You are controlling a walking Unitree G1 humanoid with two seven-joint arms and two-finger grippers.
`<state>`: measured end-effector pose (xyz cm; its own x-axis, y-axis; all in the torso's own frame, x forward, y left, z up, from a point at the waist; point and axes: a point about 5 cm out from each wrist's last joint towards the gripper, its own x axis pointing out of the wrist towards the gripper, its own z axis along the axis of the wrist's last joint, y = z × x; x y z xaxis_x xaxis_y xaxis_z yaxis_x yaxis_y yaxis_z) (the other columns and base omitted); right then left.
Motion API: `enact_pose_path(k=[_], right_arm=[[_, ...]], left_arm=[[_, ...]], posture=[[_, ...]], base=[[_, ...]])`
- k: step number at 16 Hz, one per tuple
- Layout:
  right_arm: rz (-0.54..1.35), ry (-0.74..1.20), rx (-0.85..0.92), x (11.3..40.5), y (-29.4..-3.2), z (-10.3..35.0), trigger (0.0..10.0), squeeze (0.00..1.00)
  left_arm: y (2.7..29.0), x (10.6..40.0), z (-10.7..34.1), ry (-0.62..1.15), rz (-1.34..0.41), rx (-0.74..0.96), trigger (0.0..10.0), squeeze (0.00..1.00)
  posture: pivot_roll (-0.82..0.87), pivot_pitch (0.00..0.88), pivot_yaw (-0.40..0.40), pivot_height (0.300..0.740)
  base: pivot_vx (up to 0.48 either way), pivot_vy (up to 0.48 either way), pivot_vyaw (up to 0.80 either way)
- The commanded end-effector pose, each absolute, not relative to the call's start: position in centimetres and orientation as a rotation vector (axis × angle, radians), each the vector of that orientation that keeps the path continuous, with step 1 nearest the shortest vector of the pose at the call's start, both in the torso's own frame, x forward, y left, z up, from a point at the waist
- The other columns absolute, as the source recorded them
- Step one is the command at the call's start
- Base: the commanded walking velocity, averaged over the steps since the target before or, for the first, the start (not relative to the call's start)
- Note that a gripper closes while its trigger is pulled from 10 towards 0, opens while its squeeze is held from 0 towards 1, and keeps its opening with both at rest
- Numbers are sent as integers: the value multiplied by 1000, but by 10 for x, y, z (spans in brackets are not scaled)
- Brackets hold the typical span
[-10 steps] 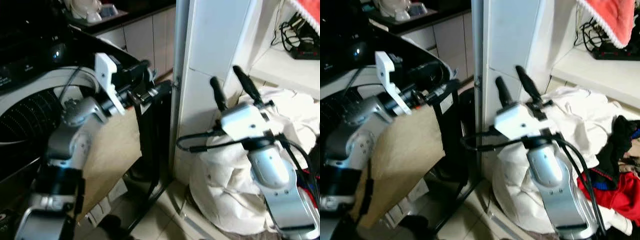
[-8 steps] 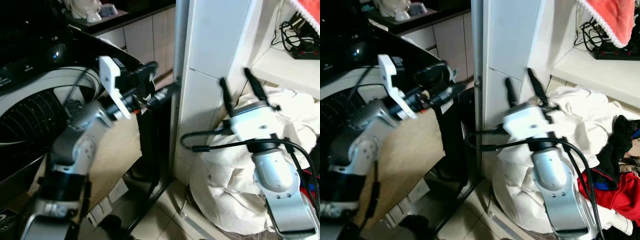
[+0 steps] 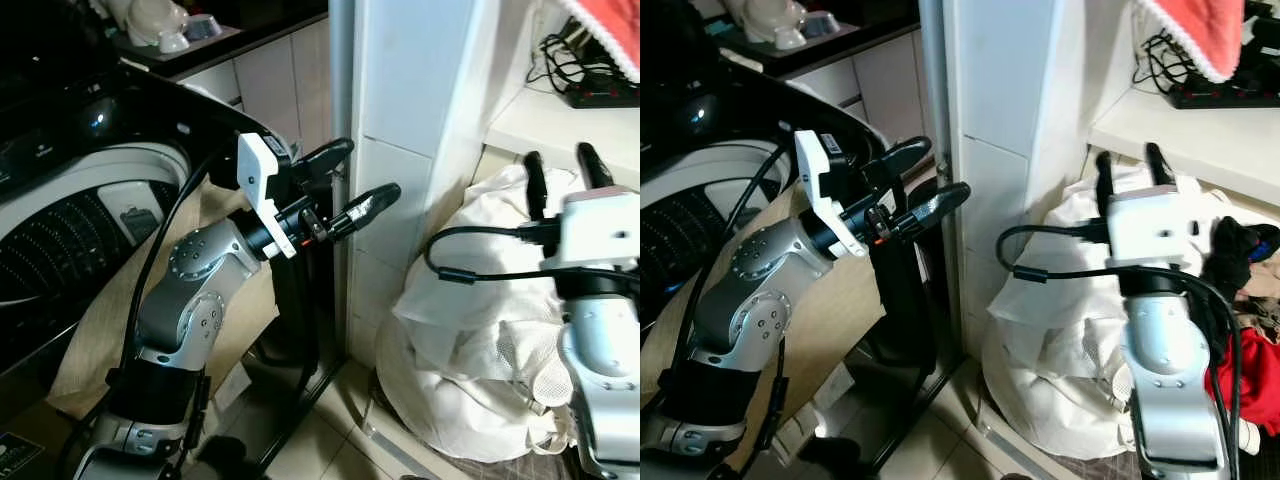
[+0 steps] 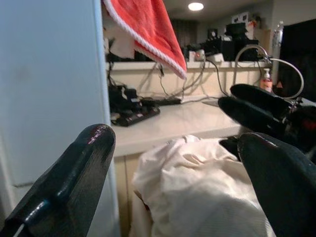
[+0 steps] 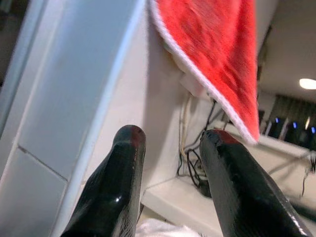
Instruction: Clothes washing
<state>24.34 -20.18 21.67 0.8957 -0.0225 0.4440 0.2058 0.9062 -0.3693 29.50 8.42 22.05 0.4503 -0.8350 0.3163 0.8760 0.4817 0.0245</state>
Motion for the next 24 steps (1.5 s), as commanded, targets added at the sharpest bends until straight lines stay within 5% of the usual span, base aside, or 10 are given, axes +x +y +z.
enact_pose_path(k=[1,3,4,18,21,24], right_arm=[[-90,-479,-312,239,-202,220,10000,0],[-6,-529,6,232,-198,223,10000,0],[13,-549,19,230,-198,225,10000,0],[-56,-766,-417,218,-187,249,10000,0],[-118,-532,-489,233,-198,224,10000,0],[-125,-213,-352,249,-218,195,10000,31]], left_arm=[[84,292,220,-304,-1049,-178,10000,0],[81,289,218,-263,-1097,-196,10000,0],[81,288,218,-275,-1094,-195,10000,0],[83,285,216,-204,-1137,-202,10000,0],[84,284,216,-210,-1153,-164,10000,0],[79,282,208,-149,-1175,-103,10000,0]], posture=[[-207,0,114,740],[-207,0,115,740],[-205,0,112,740],[-194,0,115,740],[-199,0,127,740],[-201,0,134,740]], base=[[0,0,0],[0,0,0],[0,0,0],[0,0,0],[0,0,0],[0,0,0]])
